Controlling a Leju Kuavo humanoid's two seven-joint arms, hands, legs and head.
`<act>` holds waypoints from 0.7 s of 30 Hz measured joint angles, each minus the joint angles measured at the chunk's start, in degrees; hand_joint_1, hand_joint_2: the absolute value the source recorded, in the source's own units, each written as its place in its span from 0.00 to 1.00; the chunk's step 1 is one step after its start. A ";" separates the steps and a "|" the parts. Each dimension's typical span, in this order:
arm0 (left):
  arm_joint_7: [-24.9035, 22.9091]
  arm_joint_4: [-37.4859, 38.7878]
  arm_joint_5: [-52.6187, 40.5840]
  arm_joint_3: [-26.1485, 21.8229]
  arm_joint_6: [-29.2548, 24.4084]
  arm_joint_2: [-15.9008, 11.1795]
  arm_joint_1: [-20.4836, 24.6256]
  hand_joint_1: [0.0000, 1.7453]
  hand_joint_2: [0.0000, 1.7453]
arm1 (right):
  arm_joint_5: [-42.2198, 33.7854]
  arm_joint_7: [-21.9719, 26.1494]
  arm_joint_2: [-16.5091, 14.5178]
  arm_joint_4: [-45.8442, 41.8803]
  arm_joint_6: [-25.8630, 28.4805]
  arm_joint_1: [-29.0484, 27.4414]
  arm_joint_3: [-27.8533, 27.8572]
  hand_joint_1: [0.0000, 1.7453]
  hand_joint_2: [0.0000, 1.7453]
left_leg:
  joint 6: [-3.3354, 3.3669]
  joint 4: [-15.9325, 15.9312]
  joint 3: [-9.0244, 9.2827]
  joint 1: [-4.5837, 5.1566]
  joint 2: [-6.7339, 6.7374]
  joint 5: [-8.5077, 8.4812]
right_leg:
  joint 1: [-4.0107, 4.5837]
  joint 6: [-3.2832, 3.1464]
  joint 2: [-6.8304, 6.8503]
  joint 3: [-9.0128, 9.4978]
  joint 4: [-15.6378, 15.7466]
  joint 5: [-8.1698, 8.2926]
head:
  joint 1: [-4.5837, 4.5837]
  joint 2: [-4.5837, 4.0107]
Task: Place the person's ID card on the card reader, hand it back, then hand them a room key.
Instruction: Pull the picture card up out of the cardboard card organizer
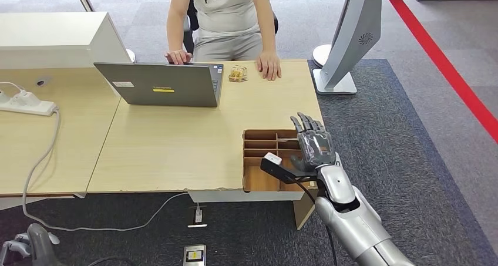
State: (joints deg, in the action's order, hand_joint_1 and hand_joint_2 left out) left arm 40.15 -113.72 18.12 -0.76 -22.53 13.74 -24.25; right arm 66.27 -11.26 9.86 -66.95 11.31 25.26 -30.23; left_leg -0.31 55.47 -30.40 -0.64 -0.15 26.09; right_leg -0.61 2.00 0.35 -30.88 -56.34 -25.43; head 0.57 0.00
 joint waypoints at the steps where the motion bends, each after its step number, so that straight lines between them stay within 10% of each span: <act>1: 0.00 0.01 0.07 0.00 0.09 -0.03 0.00 1.00 1.00 | 0.00 -0.08 0.01 0.03 -0.01 -0.02 0.04 0.99 1.00 | 0.00 0.00 0.00 0.00 0.00 0.00 | 0.00 0.00 0.00 0.00 0.00 0.00 | 0.00 0.00; 21: 0.00 0.59 0.55 0.00 1.26 -0.18 0.20 1.00 1.00 | 0.13 -1.10 1.11 -2.43 -0.68 -1.55 2.03 1.00 1.00 | 0.00 0.01 0.01 0.00 0.00 0.00 | 0.00 0.00 0.00 0.00 0.00 0.00 | 0.01 0.00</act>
State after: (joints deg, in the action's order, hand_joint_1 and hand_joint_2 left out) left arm 40.15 -113.13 18.67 -0.76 -21.27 13.56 -24.06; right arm 66.40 -12.35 10.97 -69.39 10.63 23.70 -28.20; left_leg -0.31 55.48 -30.39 -0.64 -0.15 26.09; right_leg -0.61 2.00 0.35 -30.88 -56.34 -25.43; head 0.57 0.00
